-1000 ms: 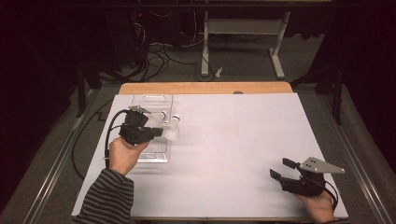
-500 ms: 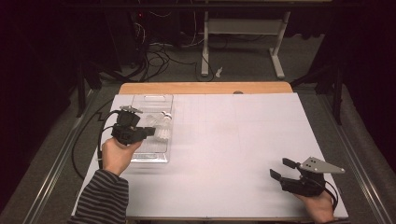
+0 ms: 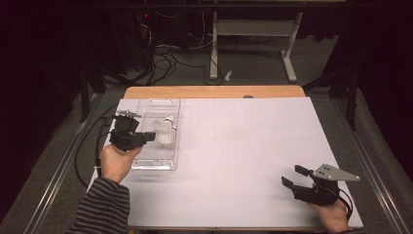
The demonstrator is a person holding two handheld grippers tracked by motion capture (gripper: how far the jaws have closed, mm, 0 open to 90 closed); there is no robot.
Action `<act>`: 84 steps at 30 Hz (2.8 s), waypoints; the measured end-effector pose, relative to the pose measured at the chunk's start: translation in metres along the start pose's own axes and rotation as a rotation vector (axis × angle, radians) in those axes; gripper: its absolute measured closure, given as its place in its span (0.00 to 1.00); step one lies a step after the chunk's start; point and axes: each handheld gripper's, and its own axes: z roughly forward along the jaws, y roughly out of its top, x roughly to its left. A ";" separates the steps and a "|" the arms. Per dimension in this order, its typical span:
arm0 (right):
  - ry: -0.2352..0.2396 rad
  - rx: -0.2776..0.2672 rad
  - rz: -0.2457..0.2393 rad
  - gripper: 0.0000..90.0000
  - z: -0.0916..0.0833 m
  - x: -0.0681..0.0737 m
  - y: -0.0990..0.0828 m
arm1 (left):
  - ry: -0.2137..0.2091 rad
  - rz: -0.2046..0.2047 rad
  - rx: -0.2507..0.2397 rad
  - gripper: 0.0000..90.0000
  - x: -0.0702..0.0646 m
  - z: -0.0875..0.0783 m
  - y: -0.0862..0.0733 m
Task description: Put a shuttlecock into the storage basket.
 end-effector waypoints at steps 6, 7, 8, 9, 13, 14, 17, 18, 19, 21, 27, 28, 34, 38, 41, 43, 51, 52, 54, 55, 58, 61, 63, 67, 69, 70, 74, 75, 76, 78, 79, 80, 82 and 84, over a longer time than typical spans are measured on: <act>0.000 0.001 -0.001 0.35 0.000 0.000 0.000 | 0.016 -0.016 0.002 1.00 0.007 -0.001 -0.002; 0.000 0.001 -0.001 0.35 0.000 0.000 0.000 | 0.018 -0.019 0.003 1.00 0.008 -0.001 -0.002; 0.000 0.001 -0.001 0.35 0.000 0.000 0.000 | 0.022 -0.021 0.004 1.00 0.009 -0.001 -0.002; 0.000 0.001 -0.001 0.35 0.000 0.000 0.000 | 0.024 -0.025 0.005 1.00 0.010 -0.001 -0.002; 0.000 0.001 -0.001 0.35 0.000 0.000 0.000 | 0.034 -0.038 0.007 1.00 0.014 0.000 -0.003; 0.000 0.001 -0.001 0.35 0.000 0.000 0.000 | 0.036 -0.040 0.008 1.00 0.015 0.001 -0.004; 0.000 0.001 -0.002 0.35 0.000 0.000 0.000 | 0.046 -0.050 0.011 1.00 0.019 0.002 -0.004; 0.000 0.001 -0.001 0.35 0.000 0.000 0.000 | 0.048 -0.051 0.013 1.00 0.020 0.002 -0.004; 0.000 0.002 -0.001 0.35 0.000 0.000 0.000 | 0.053 -0.055 0.013 1.00 0.021 0.002 -0.004; -0.001 0.000 -0.001 0.35 0.000 0.000 0.000 | 0.060 -0.058 0.018 1.00 0.023 0.003 -0.004; 0.000 0.003 -0.001 0.35 0.000 0.000 0.000 | 0.080 -0.069 0.030 1.00 0.028 0.006 -0.006; 0.000 0.003 -0.002 0.35 0.000 0.000 0.000 | 0.081 -0.073 0.032 1.00 0.029 0.007 -0.006; 0.000 0.003 -0.001 0.35 0.000 0.000 0.000 | 0.098 -0.094 0.045 1.00 0.035 0.010 -0.007; 0.001 0.003 -0.002 0.35 0.000 0.000 0.000 | 0.105 -0.104 0.056 1.00 0.039 0.012 -0.008; 0.001 0.003 -0.001 0.35 0.000 0.000 0.000 | 0.110 -0.112 0.062 1.00 0.041 0.015 -0.008; 0.001 0.003 -0.002 0.35 0.000 0.000 0.000 | 0.112 -0.114 0.066 1.00 0.042 0.016 -0.007; 0.001 0.002 -0.002 0.35 0.000 0.000 0.000 | 0.127 -0.120 0.081 1.00 0.044 0.022 -0.006; 0.001 0.002 -0.002 0.35 0.000 0.000 0.000 | 0.128 -0.120 0.082 1.00 0.045 0.023 -0.006; 0.001 0.002 -0.002 0.35 0.000 0.000 0.000 | 0.132 -0.123 0.086 1.00 0.045 0.024 -0.006; 0.001 0.002 -0.002 0.35 0.000 0.000 0.000 | 0.134 -0.122 0.088 1.00 0.046 0.024 -0.006; 0.001 0.002 -0.002 0.35 0.000 0.000 0.000 | 0.141 -0.126 0.092 1.00 0.047 0.026 -0.006; 0.001 0.003 -0.003 0.35 0.000 0.000 0.000 | 0.147 -0.127 0.095 1.00 0.048 0.027 -0.006; 0.000 0.003 -0.002 0.35 0.000 0.000 0.000 | 0.151 -0.129 0.094 1.00 0.049 0.028 -0.006; 0.000 0.002 -0.003 0.35 0.000 0.000 0.000 | 0.157 -0.132 0.097 0.99 0.049 0.029 -0.005; 0.000 0.001 -0.002 0.35 0.000 0.000 0.000 | 0.160 -0.129 0.102 0.99 0.049 0.031 -0.005; 0.000 0.001 -0.002 0.35 0.000 0.000 0.000 | 0.161 -0.127 0.104 0.99 0.049 0.032 -0.005; 0.000 0.000 -0.002 0.35 0.000 0.000 0.000 | 0.151 -0.125 0.103 0.92 0.048 0.033 -0.004; 0.000 0.000 -0.001 0.35 0.000 0.000 0.000 | 0.152 -0.117 0.104 0.89 0.047 0.033 -0.004; 0.000 0.000 0.000 0.35 0.000 0.000 0.000 | 0.154 -0.114 0.104 0.87 0.046 0.032 -0.004; 0.000 0.000 -0.001 0.35 0.000 0.000 0.000 | 0.156 -0.111 0.098 0.82 0.044 0.032 -0.004; 0.000 0.000 -0.002 0.35 0.000 0.000 0.000 | 0.156 -0.108 0.099 0.79 0.044 0.031 -0.004; 0.000 0.001 -0.003 0.35 0.000 0.000 0.000 | 0.156 -0.107 0.097 0.78 0.043 0.031 -0.004; 0.000 0.000 -0.002 0.35 0.000 0.000 0.000 | 0.155 -0.099 0.098 0.74 0.041 0.031 -0.004; -0.001 0.000 -0.001 0.35 0.000 0.000 0.000 | 0.154 -0.095 0.092 0.72 0.039 0.030 -0.004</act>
